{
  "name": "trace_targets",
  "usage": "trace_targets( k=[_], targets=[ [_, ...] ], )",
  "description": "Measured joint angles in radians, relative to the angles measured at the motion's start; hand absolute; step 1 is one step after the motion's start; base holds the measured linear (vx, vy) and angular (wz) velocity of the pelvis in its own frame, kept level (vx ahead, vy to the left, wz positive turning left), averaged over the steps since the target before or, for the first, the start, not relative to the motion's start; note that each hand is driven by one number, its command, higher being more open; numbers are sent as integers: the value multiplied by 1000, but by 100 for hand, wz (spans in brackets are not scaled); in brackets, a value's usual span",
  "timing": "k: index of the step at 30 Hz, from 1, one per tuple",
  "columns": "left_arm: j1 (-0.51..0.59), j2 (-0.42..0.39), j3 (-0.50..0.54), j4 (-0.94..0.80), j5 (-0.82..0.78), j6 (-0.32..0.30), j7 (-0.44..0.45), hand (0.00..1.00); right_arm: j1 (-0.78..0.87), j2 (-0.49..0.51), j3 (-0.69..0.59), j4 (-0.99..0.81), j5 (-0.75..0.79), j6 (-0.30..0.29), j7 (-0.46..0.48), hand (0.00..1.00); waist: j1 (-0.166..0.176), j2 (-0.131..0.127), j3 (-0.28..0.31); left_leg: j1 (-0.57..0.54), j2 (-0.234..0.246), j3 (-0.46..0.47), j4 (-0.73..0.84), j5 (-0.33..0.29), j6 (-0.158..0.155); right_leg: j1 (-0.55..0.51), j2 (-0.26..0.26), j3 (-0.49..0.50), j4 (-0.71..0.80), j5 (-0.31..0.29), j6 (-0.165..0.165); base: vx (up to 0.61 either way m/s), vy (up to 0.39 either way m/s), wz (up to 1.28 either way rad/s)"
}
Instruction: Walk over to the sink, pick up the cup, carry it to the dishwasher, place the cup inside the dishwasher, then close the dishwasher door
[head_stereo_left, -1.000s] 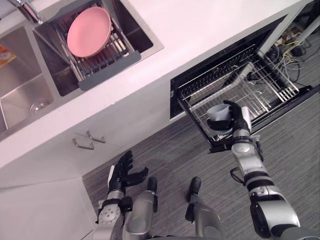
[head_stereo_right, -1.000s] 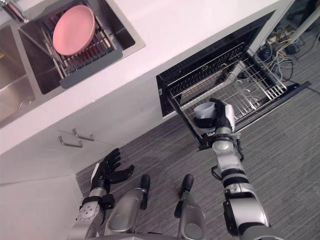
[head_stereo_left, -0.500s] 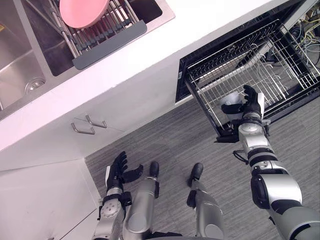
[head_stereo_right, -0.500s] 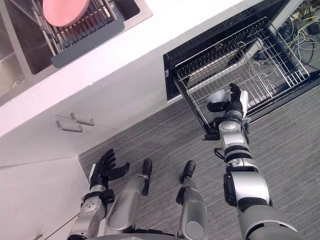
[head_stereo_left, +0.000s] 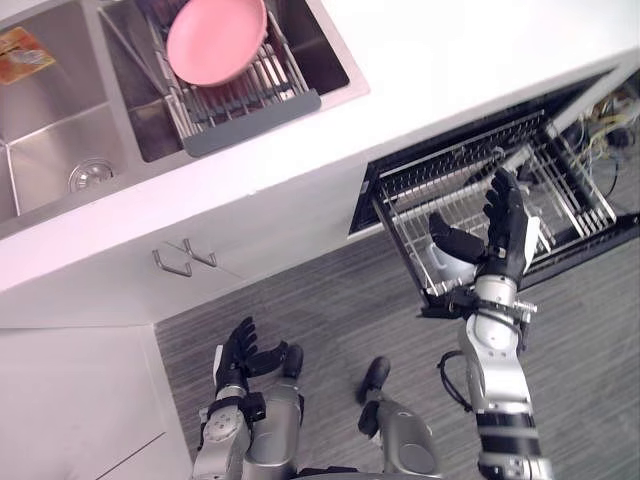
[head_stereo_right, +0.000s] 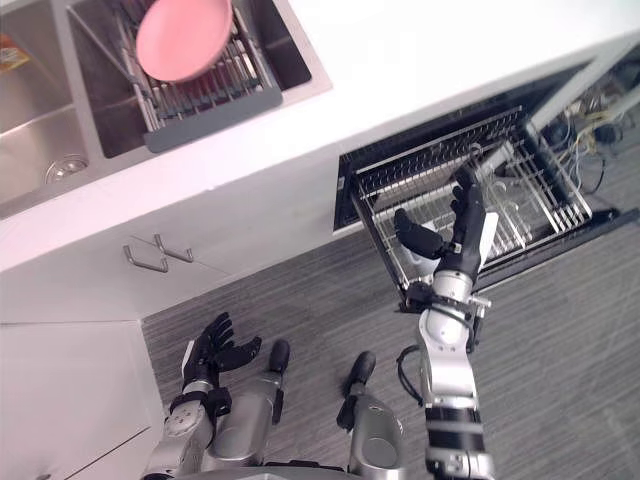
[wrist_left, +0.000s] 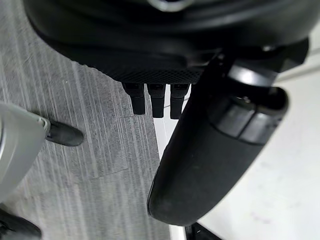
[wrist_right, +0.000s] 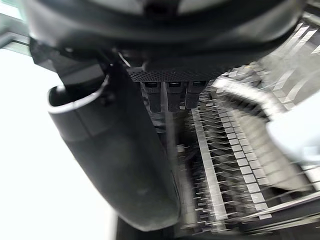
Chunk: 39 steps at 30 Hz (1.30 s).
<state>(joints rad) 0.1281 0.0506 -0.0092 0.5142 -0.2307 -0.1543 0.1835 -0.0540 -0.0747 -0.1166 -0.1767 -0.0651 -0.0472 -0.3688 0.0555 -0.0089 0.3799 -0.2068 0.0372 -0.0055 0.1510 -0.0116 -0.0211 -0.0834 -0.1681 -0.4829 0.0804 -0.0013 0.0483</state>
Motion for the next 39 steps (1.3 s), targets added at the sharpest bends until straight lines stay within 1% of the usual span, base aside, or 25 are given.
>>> trace_targets(
  k=[1, 2, 3, 4, 7, 9, 10, 11, 12, 13, 14, 15, 16, 17, 18, 19, 20, 21, 22, 23, 25, 28, 32, 34, 39],
  targets=[
    [5, -3, 4, 1, 1, 0, 0, 90, 28, 1, 6, -54, -19, -15, 4, 90, 1, -2, -16, -1, 31, 138, 11, -20, 11, 19, -5, -23, 3, -9, 4, 21, 35, 43],
    [8, -3, 6, 5, 1, -1, 1, 90, 33, 1, 11, -73, -24, -23, 9, 90, 4, -3, -26, -1, 55, 201, 28, -36, 16, 25, -5, -26, 4, -12, 5, 61, 62, 36],
    [11, -3, 7, 25, 2, -1, 1, 90, 38, -4, 19, -105, -47, -42, 18, 90, 1, -2, -51, 0, 100, 327, 54, -47, 13, 31, -14, -37, 9, -19, 17, 86, 85, 21],
    [11, -4, 7, 46, 19, -1, 1, 90, 36, -13, 26, -127, -62, -57, 22, 90, 1, -4, -72, 3, 102, 361, 67, -40, 7, 32, -28, -38, 20, -24, 28, 106, 115, 20],
    [25, 7, 13, 92, 47, -2, 1, 90, 45, -13, 48, -172, -104, -79, 55, 90, -2, -21, -108, 28, 64, 347, 80, -68, 20, 64, -66, -49, 27, -35, 60, 119, 155, 21],
    [33, 9, 13, 116, 62, -2, -2, 90, 43, -17, 52, -172, -132, -84, 71, 90, 1, -24, -111, 49, 49, 345, 113, -106, 31, 76, -103, -51, 96, -77, 80, 88, 151, 19],
    [43, 14, 20, 122, 72, 1, -12, 90, 40, -29, 63, -169, -136, -85, 81, 90, 0, -30, -116, 64, 30, 340, 145, -147, 37, 74, -148, -48, 190, -132, 85, 100, 170, 14],
    [56, 23, 24, 125, 77, 1, -14, 90, 28, -54, 83, -151, -138, -86, 88, 90, -2, -36, -123, 82, 11, 336, 166, -186, 50, 60, -193, -27, 291, -167, 69, 91, 157, 11],
    [62, 27, 24, 129, 77, 1, -15, 90, 16, -71, 94, -136, -141, -86, 92, 90, -5, -35, -128, 89, 7, 336, 177, -200, 54, 41, -212, -6, 353, -171, 57, 82, 145, 9],
    [77, 42, 23, 129, 88, 1, -18, 90, -10, -104, 108, -98, -151, -87, 105, 90, -14, -41, -140, 98, -6, 326, 192, -219, 67, -9, -239, 69, 479, -162, 26, 144, 138, 35],
    [90, 66, 17, 130, 98, 2, -21, 90, -48, -141, 114, -33, -156, -89, 117, 90, -25, -51, -150, 118, -14, 298, 197, -221, 77, -67, -239, 183, 591, -148, -8, 135, 113, 41],
    [93, 69, 16, 130, 100, 2, -21, 90, -55, -147, 116, -18, -156, -89, 120, 90, -25, -54, -153, 122, -15, 293, 197, -223, 78, -72, -232, 205, 601, -156, -8, 182, 55, 54],
    [98, 81, 10, 130, 105, 2, -22, 90, -89, -174, 124, 39, -157, -89, 132, 90, -30, -61, -160, 132, -15, 265, 196, -226, 81, -86, -193, 263, 593, -203, 8, 137, -17, 61],
    [99, 94, 10, 130, 110, 3, -26, 90, -128, -208, 130, 89, -156, -90, 143, 90, -34, -62, -163, 133, -14, 231, 192, -226, 80, -107, -140, 319, 555, -232, 7, 166, -32, 76],
    [95, 97, 10, 130, 111, 3, -28, 90, -151, -230, 134, 116, -155, -90, 152, 90, -39, -60, -162, 134, -12, 214, 189, -224, 78, -119, -111, 348, 528, -238, 7, 153, -73, 92],
    [90, 101, 10, 131, 113, 3, -32, 90, -197, -283, 147, 173, -154, -89, 167, 90, -44, -55, -162, 135, -9, 180, 188, -220, 71, -145, -51, 403, 464, -241, 12, 185, -128, 97],
    [86, 107, 5, 131, 113, 2, -36, 90, -219, -328, 154, 204, -152, -88, 181, 90, -43, -57, -164, 134, -12, 145, 191, -222, 52, -158, -12, 445, 374, -219, 25, 155, -114, 97],
    [86, 114, 2, 132, 114, 0, -38, 90, -220, -343, 154, 208, -152, -88, 186, 90, -40, -63, -167, 133, -21, 127, 198, -229, 37, -156, -4, 453, 320, -160, 23, 207, -179, 97],
    [78, 106, 1, 160, 115, -1, -40, 90, -224, -374, 159, 221, -152, -90, 190, 90, -43, -43, -175, 129, -16, 90, 215, -243, 14, -144, 3, 448, 309, -124, 64, 203, -145, 63],
    [92, 85, 1, 163, 115, -4, -40, 90, -241, -395, 176, 246, -153, -89, 197, 90, -36, -14, -194, 122, 9, 81, 210, -248, 4, -128, 25, 428, 275, -118, 55, 247, -170, 44],
    [109, 71, 0, 164, 117, -6, -50, 90, -260, -415, 180, 260, -154, -88, 200, 90, -22, 4, -203, 119, 29, 76, 181, -245, -7, -121, 47, 415, 230, -109, 43, 155, -95, 4],
    [110, 63, 0, 175, 132, -5, -60, 90, -303, -445, 180, 319, -155, -81, 201, 90, -27, 4, -204, 129, 34, 48, 135, -224, -19, -87, 55, 385, 166, -88, 37, 104, -61, 21],
    [106, 62, -1, 180, 134, -7, -65, 90, -362, -474, 181, 371, -157, -70, 200, 90, -22, 4, -204, 136, 28, 26, 104, -207, -18, -31, 55, 357, 60, -37, 42, 49, 24, 20],
    [102, 62, 0, 188, 135, -8, -71, 90, -396, -477, 191, 411, -158, -72, 200, 90, -25, 4, -204, 133, 19, 14, 92, -192, -18, -3, 50, 341, 2, 3, 47, 13, 66, 18],
    [93, 64, -1, 199, 135, -8, -76, 90, -452, -497, 239, 542, -188, -66, 202, 90, -24, 4, -204, 115, -12, -17, 75, -165, -9, 15, 29, 311, -60, 49, 55, -35, 42, 23]
  ],
)
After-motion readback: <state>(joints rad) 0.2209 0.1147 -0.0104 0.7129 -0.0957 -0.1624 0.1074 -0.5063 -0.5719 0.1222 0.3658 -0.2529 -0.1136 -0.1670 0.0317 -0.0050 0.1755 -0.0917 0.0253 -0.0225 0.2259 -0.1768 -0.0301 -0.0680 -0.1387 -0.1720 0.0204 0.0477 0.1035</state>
